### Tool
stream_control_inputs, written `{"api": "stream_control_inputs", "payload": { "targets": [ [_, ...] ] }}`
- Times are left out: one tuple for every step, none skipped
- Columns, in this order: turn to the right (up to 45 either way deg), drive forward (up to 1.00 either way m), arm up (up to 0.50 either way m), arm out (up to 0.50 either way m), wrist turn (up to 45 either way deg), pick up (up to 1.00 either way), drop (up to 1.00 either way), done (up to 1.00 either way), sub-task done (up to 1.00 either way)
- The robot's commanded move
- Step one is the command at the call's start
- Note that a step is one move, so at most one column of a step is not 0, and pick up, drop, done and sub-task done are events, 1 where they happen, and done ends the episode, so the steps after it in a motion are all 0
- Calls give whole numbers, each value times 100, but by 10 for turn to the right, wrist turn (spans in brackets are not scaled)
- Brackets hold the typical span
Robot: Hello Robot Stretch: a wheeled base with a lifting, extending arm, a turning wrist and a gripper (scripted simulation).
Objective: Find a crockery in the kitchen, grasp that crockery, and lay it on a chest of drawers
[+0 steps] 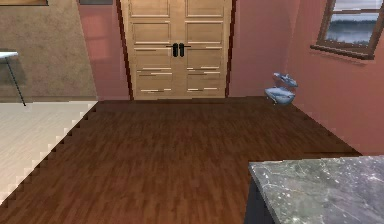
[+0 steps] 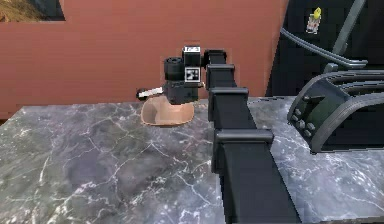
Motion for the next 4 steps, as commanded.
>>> {"api": "stream_control_inputs", "payload": {
  "targets": [
    [0,0,-12,0,0,0,0,0,0],
    [0,0,0,0,0,100,0,0,0],
    [0,0,10,0,0,0,0,0,0],
    [0,0,2,0,0,0,0,0,0]
  ]
}}
